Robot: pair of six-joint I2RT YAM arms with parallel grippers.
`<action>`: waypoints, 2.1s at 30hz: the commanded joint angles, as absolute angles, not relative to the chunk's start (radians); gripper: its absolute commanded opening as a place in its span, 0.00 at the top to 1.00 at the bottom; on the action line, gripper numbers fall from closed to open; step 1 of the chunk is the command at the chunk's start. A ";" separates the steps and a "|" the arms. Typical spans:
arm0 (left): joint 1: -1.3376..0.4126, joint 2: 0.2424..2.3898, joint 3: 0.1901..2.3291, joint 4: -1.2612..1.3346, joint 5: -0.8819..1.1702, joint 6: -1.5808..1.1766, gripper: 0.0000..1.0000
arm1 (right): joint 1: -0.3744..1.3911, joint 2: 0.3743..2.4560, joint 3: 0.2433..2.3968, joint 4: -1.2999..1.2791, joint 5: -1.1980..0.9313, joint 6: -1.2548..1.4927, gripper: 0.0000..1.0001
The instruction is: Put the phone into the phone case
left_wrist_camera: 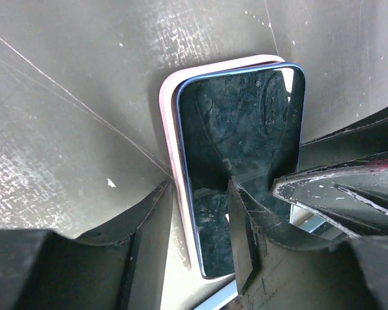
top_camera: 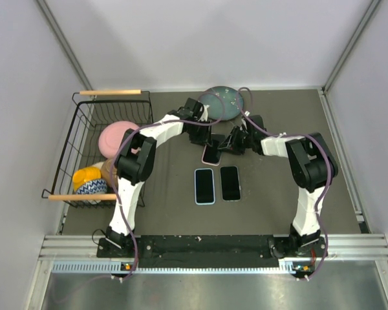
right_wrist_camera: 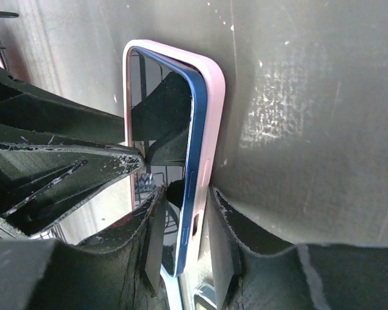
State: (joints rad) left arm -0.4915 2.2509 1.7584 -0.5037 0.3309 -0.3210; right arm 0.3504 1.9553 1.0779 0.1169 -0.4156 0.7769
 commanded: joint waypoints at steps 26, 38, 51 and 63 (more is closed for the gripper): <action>-0.463 2.218 1.643 -0.465 0.423 -0.480 0.97 | 0.354 2.011 1.095 0.087 -0.382 0.719 0.41; -0.465 2.209 1.583 -0.381 0.508 -0.522 0.96 | 0.305 2.152 0.994 0.801 -0.757 1.119 0.40; -0.463 2.187 1.563 -0.328 0.548 -0.531 0.93 | 0.259 2.232 0.953 1.193 -0.899 1.298 0.61; -0.459 2.195 1.554 -0.336 0.523 -0.508 0.89 | 0.255 2.344 0.988 1.523 -0.928 1.459 0.51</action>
State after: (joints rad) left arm -0.4286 2.1948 1.5761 -0.3176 0.4755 -0.5144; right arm 0.2459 2.3127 0.9535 1.2400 -0.9001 1.4174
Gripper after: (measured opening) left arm 0.109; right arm 0.490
